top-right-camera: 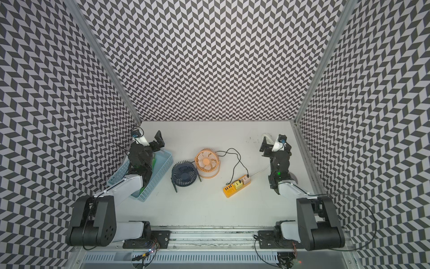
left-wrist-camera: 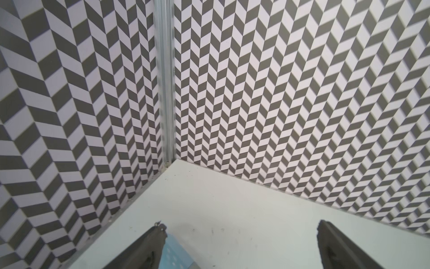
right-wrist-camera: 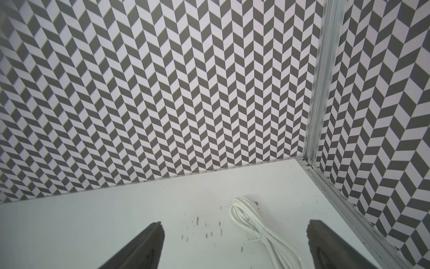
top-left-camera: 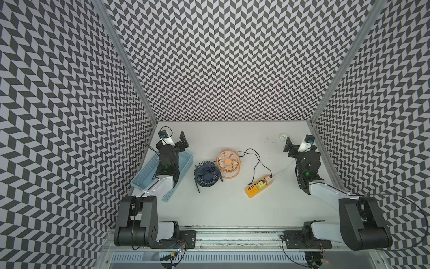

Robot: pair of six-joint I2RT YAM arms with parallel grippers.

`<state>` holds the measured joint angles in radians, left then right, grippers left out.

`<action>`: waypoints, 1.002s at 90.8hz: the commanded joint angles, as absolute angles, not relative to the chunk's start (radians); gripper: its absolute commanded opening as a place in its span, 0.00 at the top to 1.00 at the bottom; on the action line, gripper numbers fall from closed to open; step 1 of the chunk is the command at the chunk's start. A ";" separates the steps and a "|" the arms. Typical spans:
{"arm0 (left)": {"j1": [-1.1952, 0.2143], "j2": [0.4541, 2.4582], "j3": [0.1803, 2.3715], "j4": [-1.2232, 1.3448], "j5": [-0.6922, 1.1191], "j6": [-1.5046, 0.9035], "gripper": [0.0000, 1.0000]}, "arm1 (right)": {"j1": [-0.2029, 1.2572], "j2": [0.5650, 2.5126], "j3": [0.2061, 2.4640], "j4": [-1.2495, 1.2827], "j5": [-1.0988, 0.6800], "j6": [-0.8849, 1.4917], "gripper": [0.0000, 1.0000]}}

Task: Unplug the desk fan from the power strip
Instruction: Adjust the socket at the center of the board.

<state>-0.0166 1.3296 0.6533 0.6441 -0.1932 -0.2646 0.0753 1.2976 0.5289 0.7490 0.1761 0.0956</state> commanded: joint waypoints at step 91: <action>-0.629 1.023 0.553 0.254 0.051 -0.497 0.29 | 0.186 1.156 0.707 0.038 -0.373 0.501 0.08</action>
